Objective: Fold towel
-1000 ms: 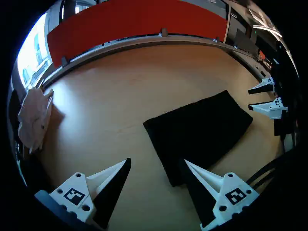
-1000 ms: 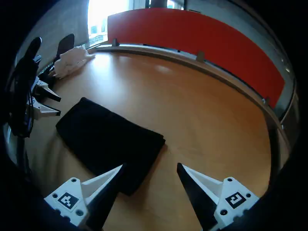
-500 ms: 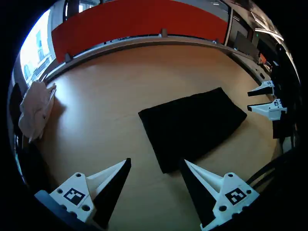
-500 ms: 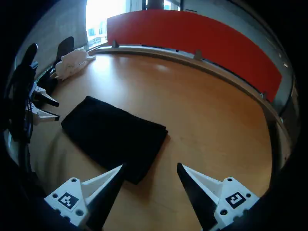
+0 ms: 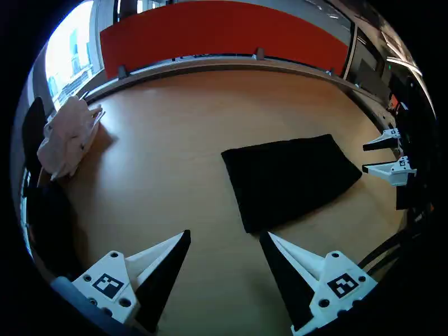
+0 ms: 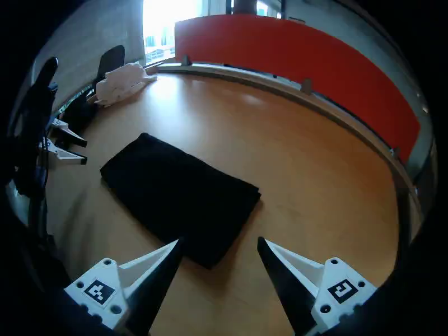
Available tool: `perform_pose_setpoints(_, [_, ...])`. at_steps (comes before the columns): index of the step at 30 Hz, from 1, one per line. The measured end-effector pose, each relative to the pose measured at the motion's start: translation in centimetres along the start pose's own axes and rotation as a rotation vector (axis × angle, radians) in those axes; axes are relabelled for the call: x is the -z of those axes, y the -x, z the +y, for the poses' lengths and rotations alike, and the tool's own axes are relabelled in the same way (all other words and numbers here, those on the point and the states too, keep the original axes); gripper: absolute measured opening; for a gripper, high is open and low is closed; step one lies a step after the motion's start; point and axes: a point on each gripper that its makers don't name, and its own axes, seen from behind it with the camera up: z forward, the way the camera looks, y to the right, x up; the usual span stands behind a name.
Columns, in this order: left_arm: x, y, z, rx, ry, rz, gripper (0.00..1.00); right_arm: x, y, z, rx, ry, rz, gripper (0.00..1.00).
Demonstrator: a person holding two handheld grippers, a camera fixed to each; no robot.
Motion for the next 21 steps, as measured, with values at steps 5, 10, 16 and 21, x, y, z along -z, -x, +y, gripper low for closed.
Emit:
perform_pose_setpoints(5, [0.7, 0.6, -0.4, 0.026, -0.009, 0.0, 0.91, -0.3, -0.1, -0.4, 0.034, -0.023, -0.006, 0.99])
perform_pose_setpoints(10, [1.2, 1.1, -0.8, 0.035, -0.023, 0.0, 0.92, -0.6, 0.1, -0.6, 0.063, -0.036, -0.013, 0.99])
perform_pose_setpoints(16, [1.8, 1.8, -0.9, 0.061, -0.03, -0.004, 0.92, -1.0, 0.9, -0.7, 0.086, -0.051, -0.03, 0.97])
perform_pose_setpoints(21, [2.0, 2.5, -0.8, 0.07, -0.033, -0.013, 0.91, -1.4, 2.1, -1.0, 0.093, -0.069, -0.046, 0.9])
